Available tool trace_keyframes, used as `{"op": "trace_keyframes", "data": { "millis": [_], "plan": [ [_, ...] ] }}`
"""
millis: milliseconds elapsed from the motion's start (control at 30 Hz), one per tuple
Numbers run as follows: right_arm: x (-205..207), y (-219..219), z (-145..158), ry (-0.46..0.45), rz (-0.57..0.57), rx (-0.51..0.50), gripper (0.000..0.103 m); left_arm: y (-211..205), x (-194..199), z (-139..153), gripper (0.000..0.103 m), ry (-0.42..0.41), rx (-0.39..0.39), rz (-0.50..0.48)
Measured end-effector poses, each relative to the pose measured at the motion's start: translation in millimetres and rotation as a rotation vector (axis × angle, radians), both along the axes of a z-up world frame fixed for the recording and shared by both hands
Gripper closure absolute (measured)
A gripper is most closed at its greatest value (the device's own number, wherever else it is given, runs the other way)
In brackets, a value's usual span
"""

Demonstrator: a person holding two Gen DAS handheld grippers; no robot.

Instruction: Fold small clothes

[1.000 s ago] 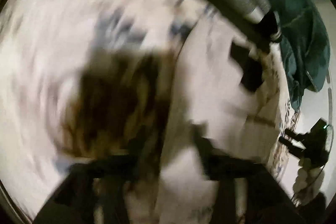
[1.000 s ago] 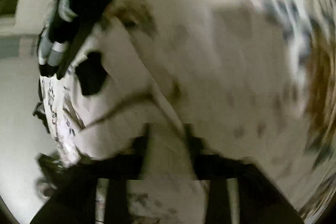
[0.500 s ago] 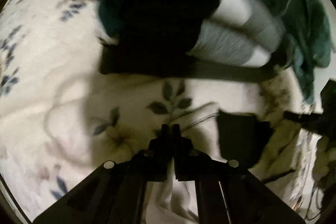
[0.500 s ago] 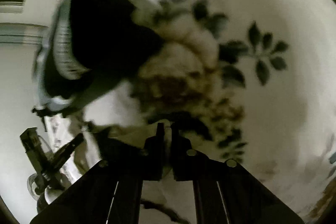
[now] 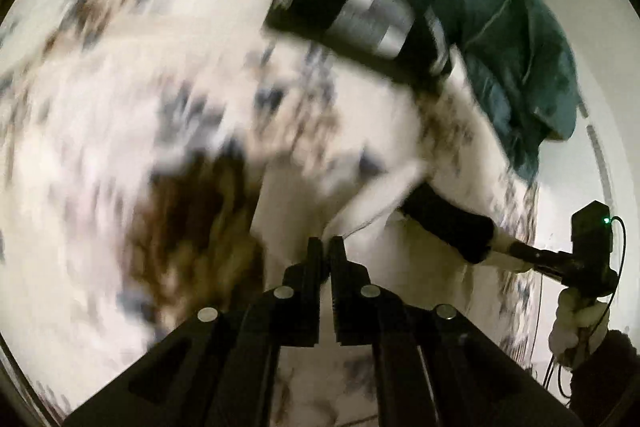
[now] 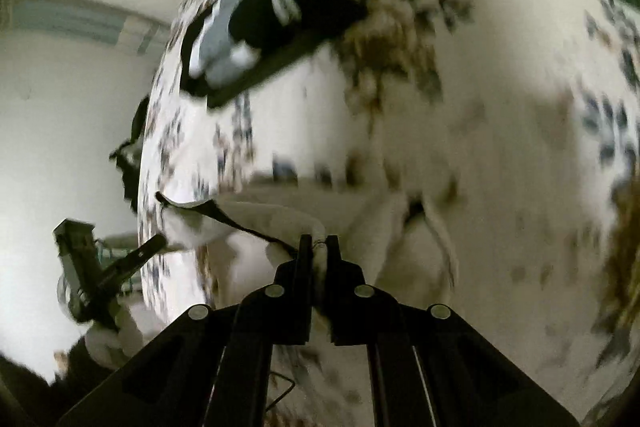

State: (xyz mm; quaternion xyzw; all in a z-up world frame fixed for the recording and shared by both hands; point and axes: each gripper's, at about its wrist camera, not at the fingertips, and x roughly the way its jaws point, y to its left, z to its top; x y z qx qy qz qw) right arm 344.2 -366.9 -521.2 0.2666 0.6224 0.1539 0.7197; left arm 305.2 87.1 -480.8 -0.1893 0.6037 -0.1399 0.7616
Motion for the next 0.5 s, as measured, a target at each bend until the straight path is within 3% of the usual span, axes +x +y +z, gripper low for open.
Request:
{"op": "trace_keyframes", "data": {
  "millis": [67,167,233,267,300,367,500],
  "plan": [
    [-30,-2,-22,0.060,0.055,-0.070,0.097,9,-19,-29,0.095,0.108,0.007,0.022],
    [-57,-15,-53,0.193,0.052,-0.078,0.094,35,-43,-53,0.082,0.208,-0.010,0.124],
    [-67,-23,-60,0.244,0.019,-0.069,0.082,51,-50,-51,0.064,0.215,-0.054,0.199],
    [-69,-27,-59,0.247,-0.001,-0.075,0.066,57,-51,-47,0.049,0.207,-0.078,0.239],
    [-72,-34,-55,0.241,-0.042,-0.082,0.055,60,-50,-44,0.041,0.198,-0.101,0.271],
    [-74,-47,-47,0.223,-0.131,-0.054,0.054,62,-40,-40,0.041,0.189,-0.140,0.316],
    [-64,-65,-36,0.158,-0.287,0.074,0.049,50,-1,-40,0.041,0.158,-0.125,0.302]
  ]
}}
